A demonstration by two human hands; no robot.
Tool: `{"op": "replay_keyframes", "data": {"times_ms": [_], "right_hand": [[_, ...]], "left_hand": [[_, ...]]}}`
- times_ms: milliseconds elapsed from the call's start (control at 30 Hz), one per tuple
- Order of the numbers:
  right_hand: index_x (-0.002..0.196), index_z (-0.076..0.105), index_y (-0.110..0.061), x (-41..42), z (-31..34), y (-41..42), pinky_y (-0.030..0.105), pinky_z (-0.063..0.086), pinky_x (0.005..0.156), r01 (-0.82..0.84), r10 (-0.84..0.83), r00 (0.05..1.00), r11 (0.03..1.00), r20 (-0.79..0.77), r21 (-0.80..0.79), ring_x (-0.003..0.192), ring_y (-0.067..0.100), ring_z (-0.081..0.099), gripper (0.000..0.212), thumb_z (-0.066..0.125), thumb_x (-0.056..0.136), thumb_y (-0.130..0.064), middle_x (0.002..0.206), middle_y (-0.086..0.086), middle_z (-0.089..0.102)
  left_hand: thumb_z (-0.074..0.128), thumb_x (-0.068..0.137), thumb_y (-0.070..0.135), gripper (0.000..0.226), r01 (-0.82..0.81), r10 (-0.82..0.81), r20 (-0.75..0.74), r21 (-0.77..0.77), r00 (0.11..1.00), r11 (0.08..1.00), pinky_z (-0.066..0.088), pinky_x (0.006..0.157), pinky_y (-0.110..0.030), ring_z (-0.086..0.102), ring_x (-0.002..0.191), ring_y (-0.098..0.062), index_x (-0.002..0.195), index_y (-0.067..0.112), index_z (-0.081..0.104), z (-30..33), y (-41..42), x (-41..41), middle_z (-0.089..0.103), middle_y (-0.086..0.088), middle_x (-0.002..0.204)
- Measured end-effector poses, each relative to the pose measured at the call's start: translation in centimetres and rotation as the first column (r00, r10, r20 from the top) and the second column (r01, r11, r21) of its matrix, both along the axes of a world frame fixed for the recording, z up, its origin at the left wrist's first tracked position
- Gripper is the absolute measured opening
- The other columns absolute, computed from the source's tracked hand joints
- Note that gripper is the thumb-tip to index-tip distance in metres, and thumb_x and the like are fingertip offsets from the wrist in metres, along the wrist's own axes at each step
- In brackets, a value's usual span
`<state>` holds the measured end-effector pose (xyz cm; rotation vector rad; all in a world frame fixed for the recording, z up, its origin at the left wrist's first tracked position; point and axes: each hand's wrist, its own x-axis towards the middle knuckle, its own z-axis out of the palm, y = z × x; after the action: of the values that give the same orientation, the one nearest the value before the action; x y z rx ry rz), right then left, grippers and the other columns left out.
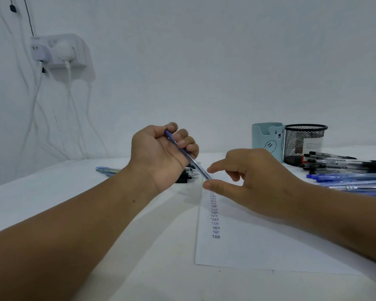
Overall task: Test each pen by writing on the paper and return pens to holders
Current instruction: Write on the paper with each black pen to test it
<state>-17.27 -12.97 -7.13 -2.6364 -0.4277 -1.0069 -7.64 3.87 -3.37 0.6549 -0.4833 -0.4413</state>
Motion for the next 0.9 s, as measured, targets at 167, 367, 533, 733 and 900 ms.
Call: {"op": "replay_keyframes", "data": {"times_ms": [167,367,533,733,900], "right_hand": [[0.08,0.073,-0.028,0.0,0.1,0.1,0.029,0.042,0.052,0.038,-0.038,0.999,0.998,-0.005,0.054,0.057,0.012,0.051,0.015,0.067,0.087,-0.04,0.051,-0.011,0.048],[0.071,0.067,-0.013,-1.6,1.9,0.4,0.021,0.042,0.051,0.086,0.094,0.935,0.873,-0.341,0.479,0.047,0.008,0.052,0.015,0.069,0.086,-0.016,0.06,-0.001,0.069],[0.053,0.048,-0.017,-3.2,2.2,2.3,0.021,0.027,0.042,-0.029,0.458,0.77,0.721,-0.444,0.693,0.045,0.017,0.038,0.039,0.079,0.075,-0.027,0.052,0.008,0.05],[0.058,0.057,-0.01,-3.2,0.8,3.9,0.02,0.027,0.04,-0.049,0.513,0.725,0.704,-0.46,0.708,0.04,0.019,0.037,0.043,0.067,0.091,-0.036,0.051,0.013,0.053],[0.063,0.058,-0.005,-3.3,0.4,4.3,0.019,0.027,0.039,-0.133,0.55,0.722,0.706,-0.42,0.696,0.037,0.012,0.041,0.041,0.06,0.097,-0.028,0.049,0.005,0.054]], "left_hand": [[0.036,0.098,0.018,0.027,-0.016,0.006,0.09,0.108,0.996,0.994,0.056,0.086,-0.045,0.072,0.083,-0.037,0.084,0.007,0.056,-0.2,-0.7,-0.6,0.071,-0.019,0.09],[0.048,0.102,0.047,0.041,-0.307,-0.047,0.514,0.581,0.857,0.754,0.052,0.097,-0.045,0.069,0.101,-0.03,0.109,0.01,0.065,-1.6,0.6,1.0,0.073,-0.014,0.105],[0.079,0.082,0.018,0.012,-0.552,-0.552,0.687,0.719,0.473,0.422,0.045,0.072,-0.02,0.059,0.075,-0.004,0.08,0.026,0.07,-2.3,1.2,-0.1,0.066,0.003,0.077],[0.085,0.076,0.019,0.028,-0.479,-0.693,0.585,0.792,0.421,0.377,0.046,0.085,-0.021,0.067,0.089,0.004,0.073,0.044,0.072,-1.2,1.7,-0.6,0.071,0.024,0.084],[0.082,0.064,0.033,0.019,-0.511,-0.693,0.597,0.776,0.404,0.37,0.048,0.086,-0.02,0.066,0.099,-0.003,0.077,0.043,0.072,-1.5,1.8,-0.4,0.07,0.017,0.095]]}}
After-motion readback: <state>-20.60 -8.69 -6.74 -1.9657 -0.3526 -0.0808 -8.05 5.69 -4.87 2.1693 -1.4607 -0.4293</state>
